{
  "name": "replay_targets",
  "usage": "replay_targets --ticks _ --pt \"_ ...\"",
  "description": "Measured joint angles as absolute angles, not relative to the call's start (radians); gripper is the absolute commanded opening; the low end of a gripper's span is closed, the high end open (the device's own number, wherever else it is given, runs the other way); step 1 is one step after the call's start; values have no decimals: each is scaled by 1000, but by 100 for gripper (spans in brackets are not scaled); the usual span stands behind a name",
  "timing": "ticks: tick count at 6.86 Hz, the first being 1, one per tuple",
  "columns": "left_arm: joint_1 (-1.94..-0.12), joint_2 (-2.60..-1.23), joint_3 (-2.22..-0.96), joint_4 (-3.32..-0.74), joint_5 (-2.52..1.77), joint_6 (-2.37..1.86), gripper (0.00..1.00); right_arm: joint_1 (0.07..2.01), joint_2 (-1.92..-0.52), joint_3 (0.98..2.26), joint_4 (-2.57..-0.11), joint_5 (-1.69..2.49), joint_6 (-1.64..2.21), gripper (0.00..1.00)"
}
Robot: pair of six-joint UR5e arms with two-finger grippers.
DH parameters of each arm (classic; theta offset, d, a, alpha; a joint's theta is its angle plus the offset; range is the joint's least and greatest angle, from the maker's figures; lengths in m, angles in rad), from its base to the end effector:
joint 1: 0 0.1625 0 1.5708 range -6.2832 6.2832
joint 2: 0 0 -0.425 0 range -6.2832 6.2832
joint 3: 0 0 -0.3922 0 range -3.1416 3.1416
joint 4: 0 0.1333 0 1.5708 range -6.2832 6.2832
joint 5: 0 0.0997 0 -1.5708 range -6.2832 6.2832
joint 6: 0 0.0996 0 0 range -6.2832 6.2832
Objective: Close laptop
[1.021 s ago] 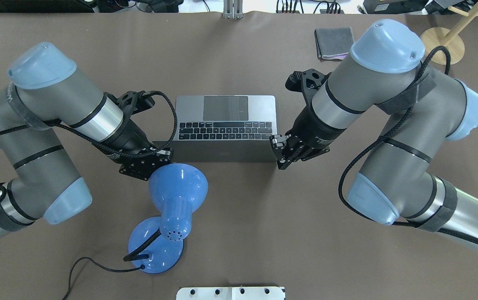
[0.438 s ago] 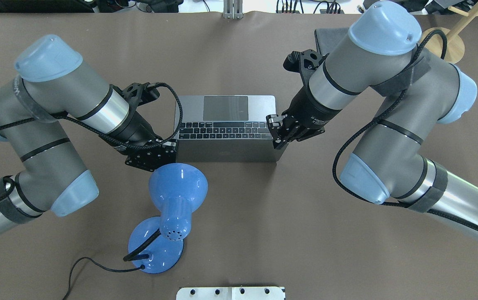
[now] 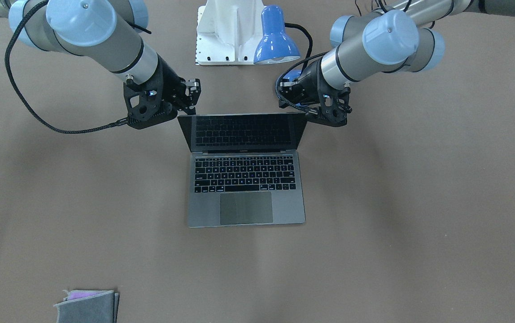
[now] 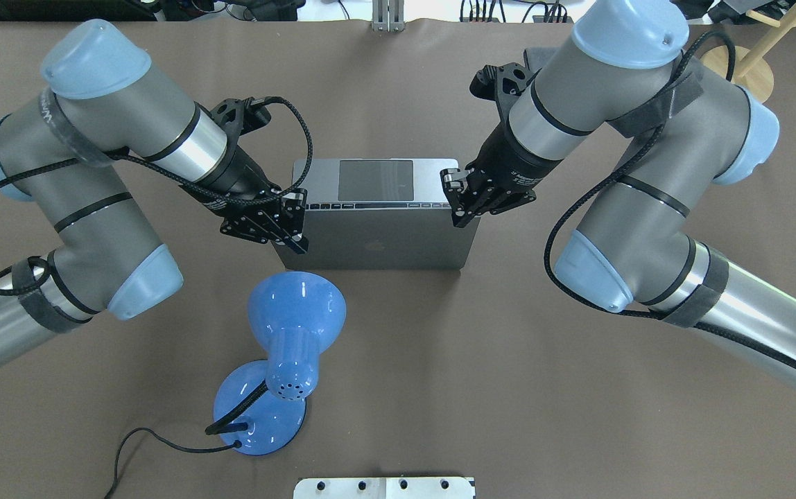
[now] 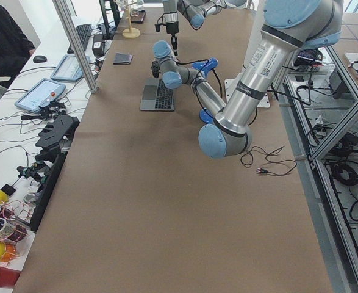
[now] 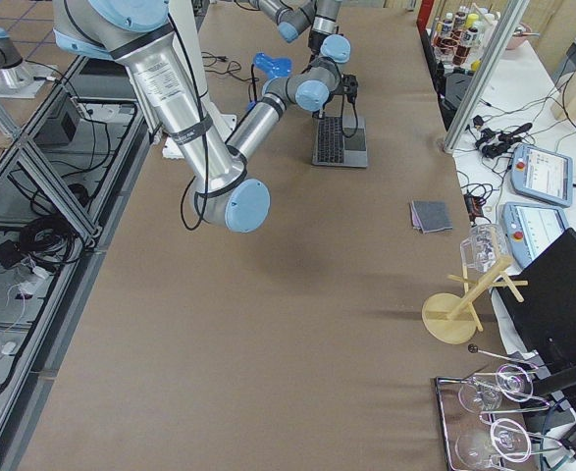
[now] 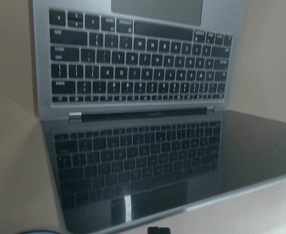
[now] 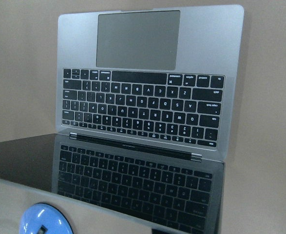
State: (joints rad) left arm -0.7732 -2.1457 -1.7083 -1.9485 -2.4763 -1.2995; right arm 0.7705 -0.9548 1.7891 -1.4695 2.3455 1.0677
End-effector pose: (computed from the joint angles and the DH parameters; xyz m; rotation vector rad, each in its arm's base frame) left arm 0.4114 -0.4783 0.2028 -0.1964 1.2664 0.0616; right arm -0.4045 -0.4813 0.1808 -0.0482 -1.1327 -0.1239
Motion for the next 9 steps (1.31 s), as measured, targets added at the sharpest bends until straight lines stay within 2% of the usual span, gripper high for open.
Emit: replay_targets --ticks 4,7,9 --pt "-812 -2259 -1512 -2022 -2396 -1300 0 817 -882 1641 -1390 2348 1067 0" --pt "-812 -2319 -1341 -2103 -2310 -1274 0 819 -788 1407 -1253 2332 1066 0" --pt "-811 -2336 -1298 -2107 -2277 -1260 0 819 -721 1231 -1148 2295 1066 0"
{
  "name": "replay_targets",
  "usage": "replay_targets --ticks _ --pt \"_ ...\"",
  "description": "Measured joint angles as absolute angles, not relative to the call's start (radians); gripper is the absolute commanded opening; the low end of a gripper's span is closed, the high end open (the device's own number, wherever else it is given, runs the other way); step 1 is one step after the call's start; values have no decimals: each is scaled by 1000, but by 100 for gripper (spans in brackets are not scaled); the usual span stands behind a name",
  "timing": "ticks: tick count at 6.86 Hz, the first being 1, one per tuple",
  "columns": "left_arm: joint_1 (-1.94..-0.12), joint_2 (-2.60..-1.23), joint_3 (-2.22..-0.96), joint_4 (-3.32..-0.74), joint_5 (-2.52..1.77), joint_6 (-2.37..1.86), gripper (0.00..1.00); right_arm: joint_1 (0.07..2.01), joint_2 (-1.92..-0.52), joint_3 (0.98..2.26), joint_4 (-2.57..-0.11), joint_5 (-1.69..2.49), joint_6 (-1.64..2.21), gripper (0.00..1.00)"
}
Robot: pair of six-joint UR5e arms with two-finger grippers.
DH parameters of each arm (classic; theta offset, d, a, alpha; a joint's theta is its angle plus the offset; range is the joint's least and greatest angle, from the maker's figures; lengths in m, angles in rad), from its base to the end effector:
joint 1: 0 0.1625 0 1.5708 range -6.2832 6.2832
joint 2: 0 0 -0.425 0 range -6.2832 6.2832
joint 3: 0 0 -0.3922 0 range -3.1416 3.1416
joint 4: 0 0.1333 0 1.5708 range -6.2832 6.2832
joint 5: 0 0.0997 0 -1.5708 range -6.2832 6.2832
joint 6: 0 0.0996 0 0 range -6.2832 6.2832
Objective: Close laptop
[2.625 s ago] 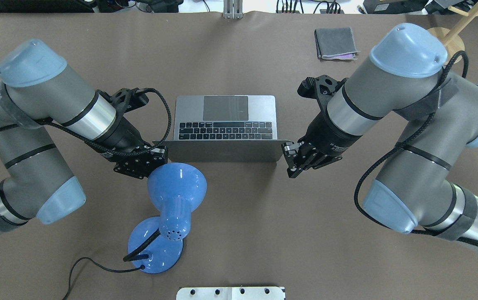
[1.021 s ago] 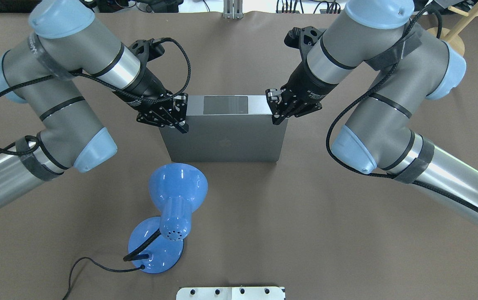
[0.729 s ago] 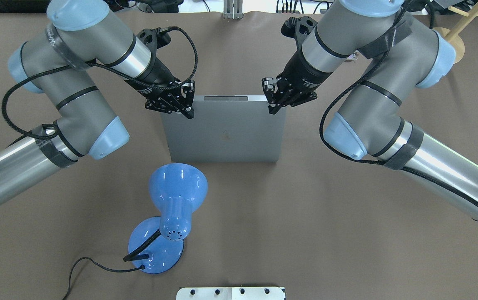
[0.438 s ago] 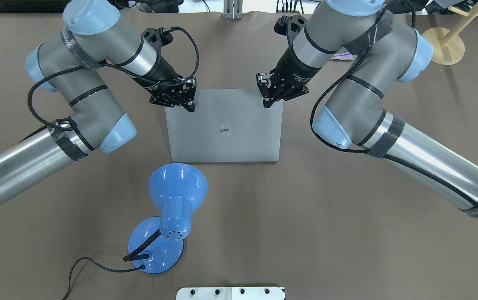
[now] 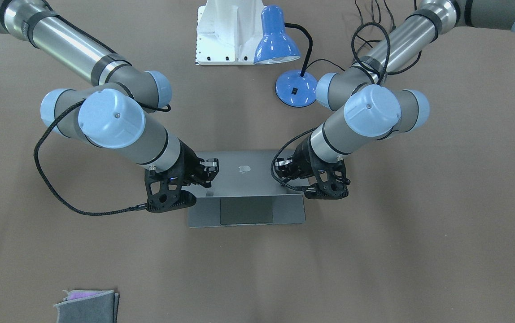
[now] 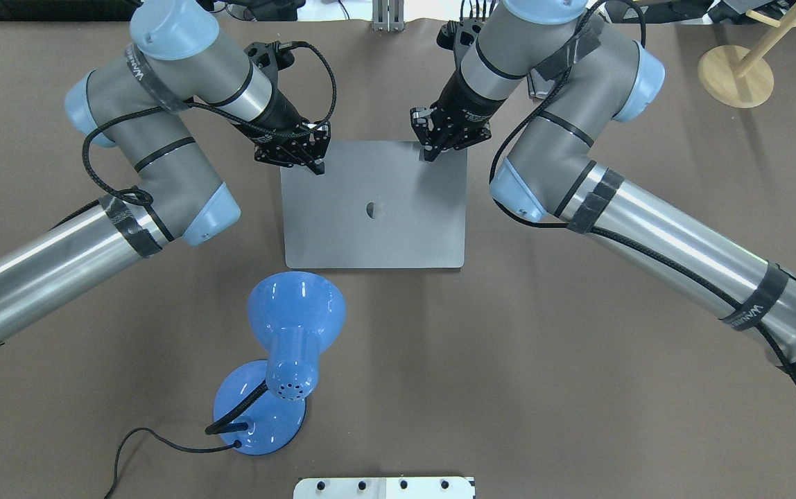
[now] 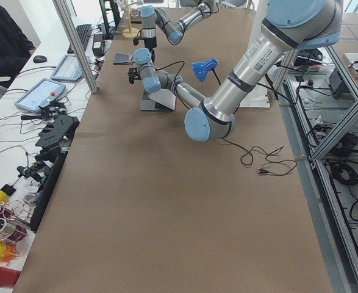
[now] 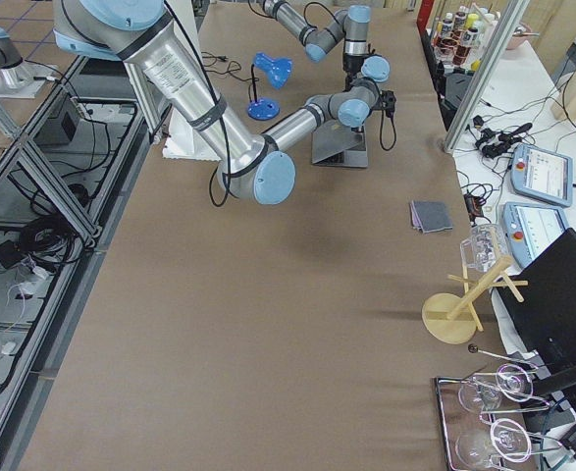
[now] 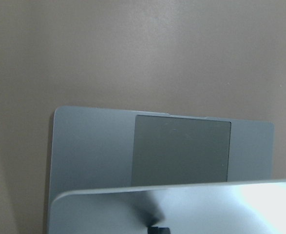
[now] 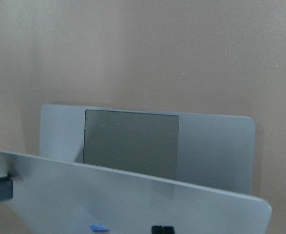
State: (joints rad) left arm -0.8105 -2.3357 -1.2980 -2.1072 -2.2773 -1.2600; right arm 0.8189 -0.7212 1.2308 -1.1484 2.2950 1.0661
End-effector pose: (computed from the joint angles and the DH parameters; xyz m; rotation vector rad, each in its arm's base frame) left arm 0.4715 -0.5953 0.2375 -0.0205 1.1675 -0.0786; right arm -0.4842 -0.6163 0.2162 0.0180 -1.1079 -0.0558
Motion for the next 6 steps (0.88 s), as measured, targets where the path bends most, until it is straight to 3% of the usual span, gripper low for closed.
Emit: replay_targets --ticks 2,6 --pt "-802 -2354 -1254 -2110 -2250 -1258 0 812 -667 1090 -1075 2254 1066 0" --pt "-755 -2400 -1101 -2194 -2073 -1233 0 782 -649 1023 -1055 2208 1064 0"
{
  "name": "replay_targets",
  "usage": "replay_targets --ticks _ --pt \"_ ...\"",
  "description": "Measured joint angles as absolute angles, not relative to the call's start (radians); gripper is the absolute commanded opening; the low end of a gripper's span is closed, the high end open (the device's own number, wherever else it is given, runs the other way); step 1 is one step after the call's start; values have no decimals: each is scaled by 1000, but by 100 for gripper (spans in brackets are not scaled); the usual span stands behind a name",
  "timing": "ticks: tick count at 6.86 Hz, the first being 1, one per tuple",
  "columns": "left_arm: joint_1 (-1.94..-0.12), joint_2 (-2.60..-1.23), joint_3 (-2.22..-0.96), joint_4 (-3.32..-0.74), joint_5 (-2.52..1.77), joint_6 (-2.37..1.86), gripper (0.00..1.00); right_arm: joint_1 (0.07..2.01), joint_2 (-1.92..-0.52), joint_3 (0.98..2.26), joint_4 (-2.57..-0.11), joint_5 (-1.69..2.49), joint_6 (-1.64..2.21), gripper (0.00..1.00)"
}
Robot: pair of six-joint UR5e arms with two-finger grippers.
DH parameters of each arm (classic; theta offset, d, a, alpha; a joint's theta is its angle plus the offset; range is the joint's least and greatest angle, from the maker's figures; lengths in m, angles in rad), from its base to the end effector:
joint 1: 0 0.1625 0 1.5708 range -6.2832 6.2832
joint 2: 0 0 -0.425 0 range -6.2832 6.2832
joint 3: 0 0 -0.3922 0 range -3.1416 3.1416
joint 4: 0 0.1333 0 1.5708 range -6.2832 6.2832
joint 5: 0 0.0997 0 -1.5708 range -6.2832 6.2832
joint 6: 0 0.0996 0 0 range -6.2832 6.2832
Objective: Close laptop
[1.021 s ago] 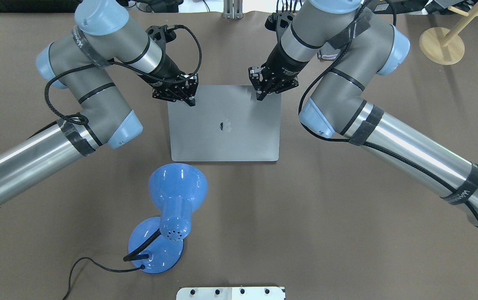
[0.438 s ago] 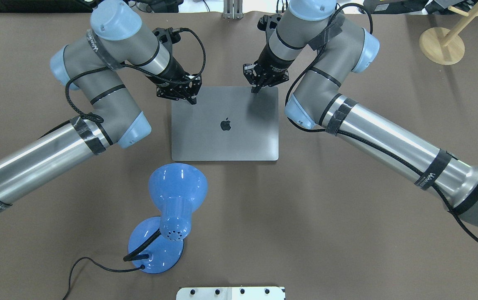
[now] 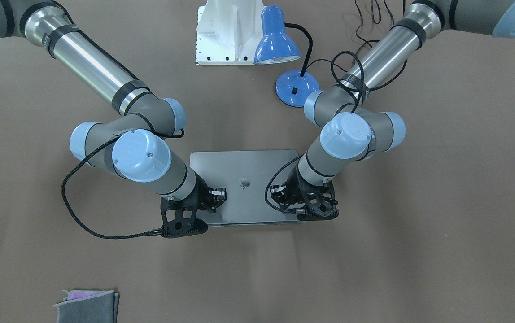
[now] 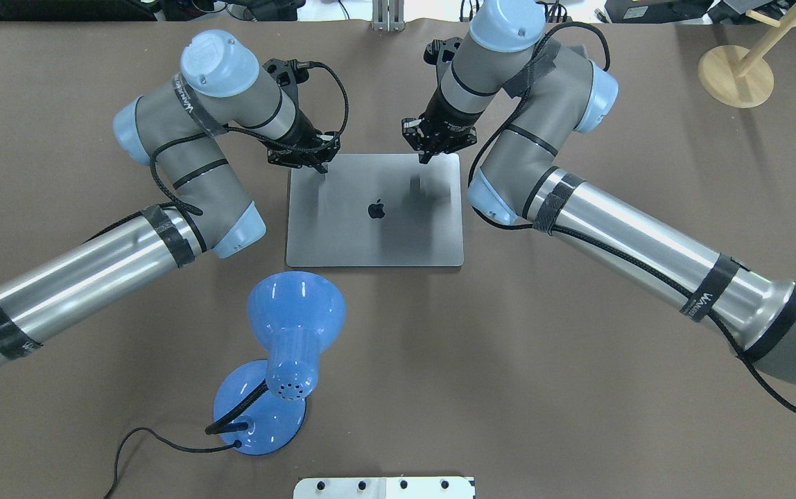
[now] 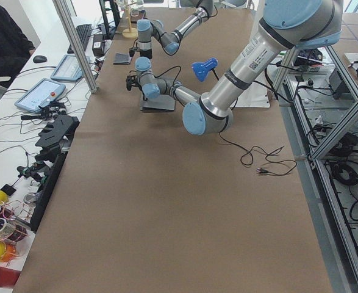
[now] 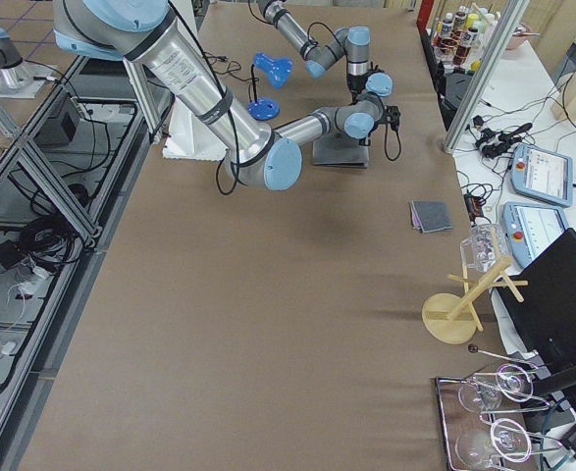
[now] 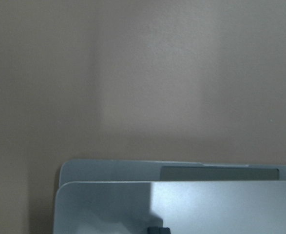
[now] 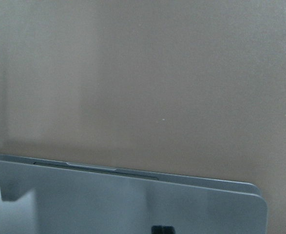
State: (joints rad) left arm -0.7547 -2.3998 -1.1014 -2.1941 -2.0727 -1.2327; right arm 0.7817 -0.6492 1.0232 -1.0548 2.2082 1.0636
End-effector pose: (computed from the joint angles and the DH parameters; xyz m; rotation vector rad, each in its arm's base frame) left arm 0.5304 -0.6160 0.2771 0.1059 1.0586 -0.1300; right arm -0.5359 -0.6363 0.2491 0.0408 -1.0397 -0.0342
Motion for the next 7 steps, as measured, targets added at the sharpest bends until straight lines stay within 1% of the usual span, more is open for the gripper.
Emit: replay_targets --ticks 2,3,4,5,6,7 --pt "-747 -2402 -1100 -2198 -2052 -1231 0 776 -644 997 -1022 2192 1066 0" --pt "-758 -2402 -1122 -2200 -2057 -1223 66 786 -635 996 -1017 2197 1070 26" --pt "-778 -2399 -1155 -2202 -2060 -1205 98 810 -630 1010 -1016 2219 1085 99" --pt "-798 -2386 -1195 -2201 -2058 -1193 98 844 -634 1040 -1018 2252 1115 100" --pt "-833 -2344 -1262 -2193 -2058 -1188 98 883 -662 1094 -1035 2289 1137 100" --pt "-887 -2262 -1357 -2173 -2073 -1183 98 926 -708 1156 -1078 2330 1134 100"
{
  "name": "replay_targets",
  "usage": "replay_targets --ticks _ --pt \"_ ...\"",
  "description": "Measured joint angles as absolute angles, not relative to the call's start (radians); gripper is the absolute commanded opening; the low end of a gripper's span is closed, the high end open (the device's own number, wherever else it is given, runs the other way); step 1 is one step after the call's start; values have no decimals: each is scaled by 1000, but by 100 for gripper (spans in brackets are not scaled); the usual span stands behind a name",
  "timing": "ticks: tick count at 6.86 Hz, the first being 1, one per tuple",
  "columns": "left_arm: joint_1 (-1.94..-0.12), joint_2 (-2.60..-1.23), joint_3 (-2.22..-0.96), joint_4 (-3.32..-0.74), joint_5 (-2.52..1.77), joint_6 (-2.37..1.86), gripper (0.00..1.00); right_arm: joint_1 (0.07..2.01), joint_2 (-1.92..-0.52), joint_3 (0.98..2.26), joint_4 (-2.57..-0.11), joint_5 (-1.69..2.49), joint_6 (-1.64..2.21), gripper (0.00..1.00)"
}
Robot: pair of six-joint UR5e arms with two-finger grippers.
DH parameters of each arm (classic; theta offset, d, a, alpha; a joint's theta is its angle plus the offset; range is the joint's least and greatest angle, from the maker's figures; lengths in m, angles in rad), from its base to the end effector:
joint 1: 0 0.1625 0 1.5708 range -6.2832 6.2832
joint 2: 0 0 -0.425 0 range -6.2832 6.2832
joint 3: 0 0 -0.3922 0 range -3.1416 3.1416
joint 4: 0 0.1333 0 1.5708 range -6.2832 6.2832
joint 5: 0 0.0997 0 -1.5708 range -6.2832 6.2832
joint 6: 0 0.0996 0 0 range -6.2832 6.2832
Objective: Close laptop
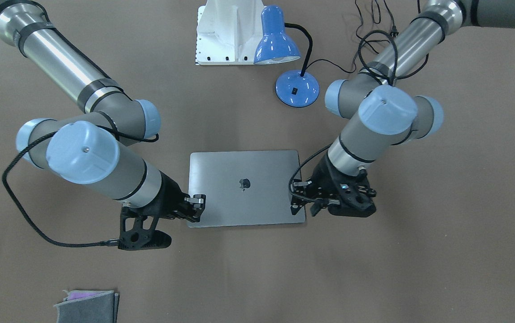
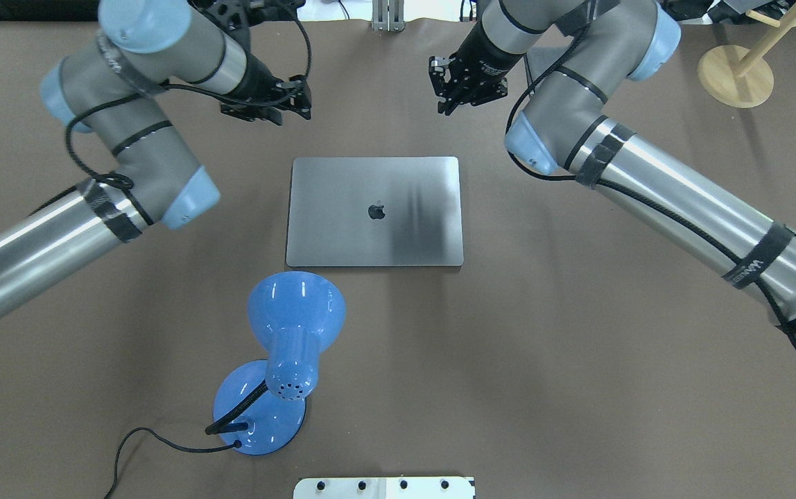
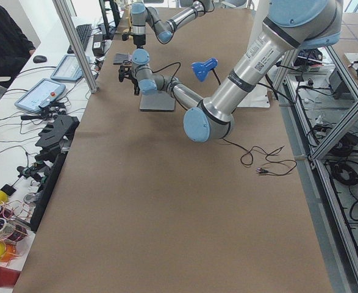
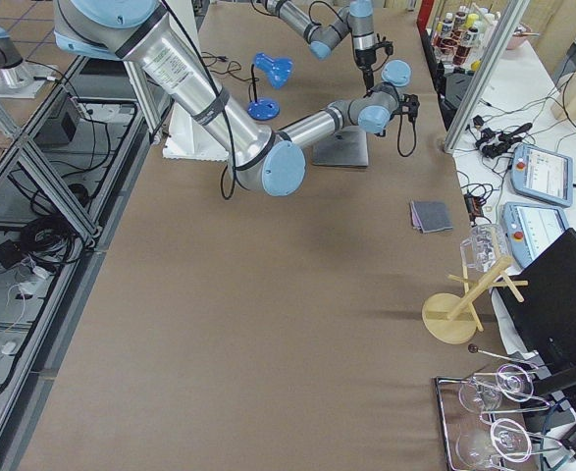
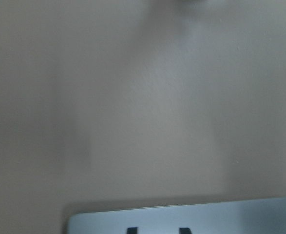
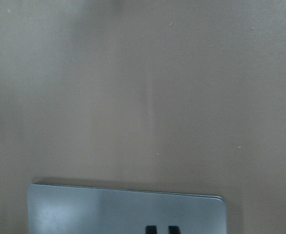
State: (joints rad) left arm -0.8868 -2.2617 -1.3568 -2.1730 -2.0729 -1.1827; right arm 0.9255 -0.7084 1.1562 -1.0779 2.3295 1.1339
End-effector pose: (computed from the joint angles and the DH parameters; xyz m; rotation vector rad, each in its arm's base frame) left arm 0.4035 -0.6300 0.2633 0.2643 1.1148 -0.1723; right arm -0.4254 -0.6728 0.2312 0.0183 -1.1291 0.0790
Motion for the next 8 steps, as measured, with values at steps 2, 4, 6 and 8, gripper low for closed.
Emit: replay_targets --ticks 2,4,6,8 --pt "-1049 -2059 -1565 -2069 -2160 -1102 98 1042 -828 1263 -1246 2383 989 100" --pt "-1231 -1916 -1737 -1798 -2215 -760 98 1179 -969 1363 -1491 2360 584 100" --pt "-1392 -1858 -1808 -1457 -2223 -285 98 1297 -1070 1400 -1647 2305 227 100" --pt "-1526 -1764 -1808 -1360 -2226 -37 98 1393 -1183 1408 -1676 2302 59 100"
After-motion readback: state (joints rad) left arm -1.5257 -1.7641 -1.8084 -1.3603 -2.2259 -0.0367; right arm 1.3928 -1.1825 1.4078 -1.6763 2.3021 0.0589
